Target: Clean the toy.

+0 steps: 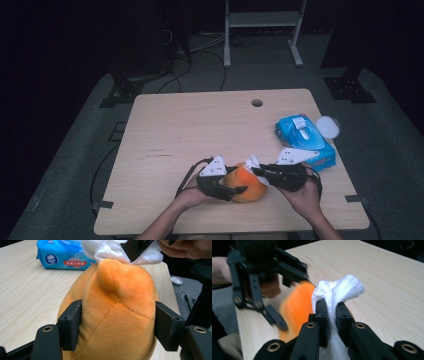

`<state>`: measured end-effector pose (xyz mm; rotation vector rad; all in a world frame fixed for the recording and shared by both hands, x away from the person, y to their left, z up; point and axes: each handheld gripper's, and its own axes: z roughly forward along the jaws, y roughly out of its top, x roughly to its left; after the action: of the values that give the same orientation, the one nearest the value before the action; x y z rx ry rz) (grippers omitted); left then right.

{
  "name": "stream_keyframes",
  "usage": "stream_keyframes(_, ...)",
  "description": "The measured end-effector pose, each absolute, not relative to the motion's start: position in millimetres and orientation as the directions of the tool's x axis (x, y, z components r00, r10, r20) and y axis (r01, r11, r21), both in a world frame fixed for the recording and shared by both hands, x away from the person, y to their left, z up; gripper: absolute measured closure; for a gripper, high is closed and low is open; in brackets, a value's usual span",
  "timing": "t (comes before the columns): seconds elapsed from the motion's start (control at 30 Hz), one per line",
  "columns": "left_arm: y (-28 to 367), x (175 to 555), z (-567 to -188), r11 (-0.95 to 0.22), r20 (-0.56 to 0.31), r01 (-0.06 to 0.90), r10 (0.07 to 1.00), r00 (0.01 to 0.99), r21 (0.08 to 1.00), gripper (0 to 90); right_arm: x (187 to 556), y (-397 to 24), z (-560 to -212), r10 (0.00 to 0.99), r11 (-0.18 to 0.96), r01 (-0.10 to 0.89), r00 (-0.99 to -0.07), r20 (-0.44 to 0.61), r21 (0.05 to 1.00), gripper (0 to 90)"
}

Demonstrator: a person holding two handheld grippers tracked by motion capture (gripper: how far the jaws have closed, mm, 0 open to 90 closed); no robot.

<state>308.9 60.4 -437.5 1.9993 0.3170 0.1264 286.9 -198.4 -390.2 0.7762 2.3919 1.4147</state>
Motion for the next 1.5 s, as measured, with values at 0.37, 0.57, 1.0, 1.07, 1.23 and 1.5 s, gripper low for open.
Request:
stream_keyframes(0.37, 69.6, 313.9, -438.6, -0.392, -0.078, 0.190, 0.284, 0.956, 0.900, 31.7, 293.7, -226.2, -400.8, 0.615, 0.304, 0.394, -0.776, 0.137, 0.868, 82.0)
stream_keyframes(0.57, 77.9, 319.3, -439.0, -0.375, -0.106, 0.215, 0.291, 0.951, 0.902, 31.6, 299.2, -232.2, -401.5, 0.623, 0.267, 0.420, -0.762, 0.178, 0.867, 82.0)
stream_keyframes(1.0, 92.4, 328.5, -441.2, -0.340, -0.163, 0.267, 0.304, 0.939, 0.902, 31.2, 305.4, -227.8, -405.5, 0.618, 0.265, 0.435, -0.762, 0.195, 0.861, 82.0)
stream_keyframes(1.07, 93.1, 329.2, -441.5, -0.338, -0.168, 0.270, 0.304, 0.938, 0.902, 31.2, 303.8, -230.2, -406.8, 0.616, 0.256, 0.438, -0.761, 0.204, 0.862, 82.0)
stream_keyframes(1.23, 94.1, 330.4, -442.1, -0.329, -0.178, 0.281, 0.310, 0.934, 0.902, 31.1, 299.6, -218.6, -398.2, 0.584, 0.256, 0.408, -0.788, 0.196, 0.877, 82.0)
stream_keyframes(1.5, 99.3, 334.1, -443.4, -0.311, -0.204, 0.304, 0.315, 0.927, 0.900, 30.9, 300.1, -219.0, -410.5, 0.580, 0.280, 0.440, -0.786, 0.215, 0.853, 81.9)
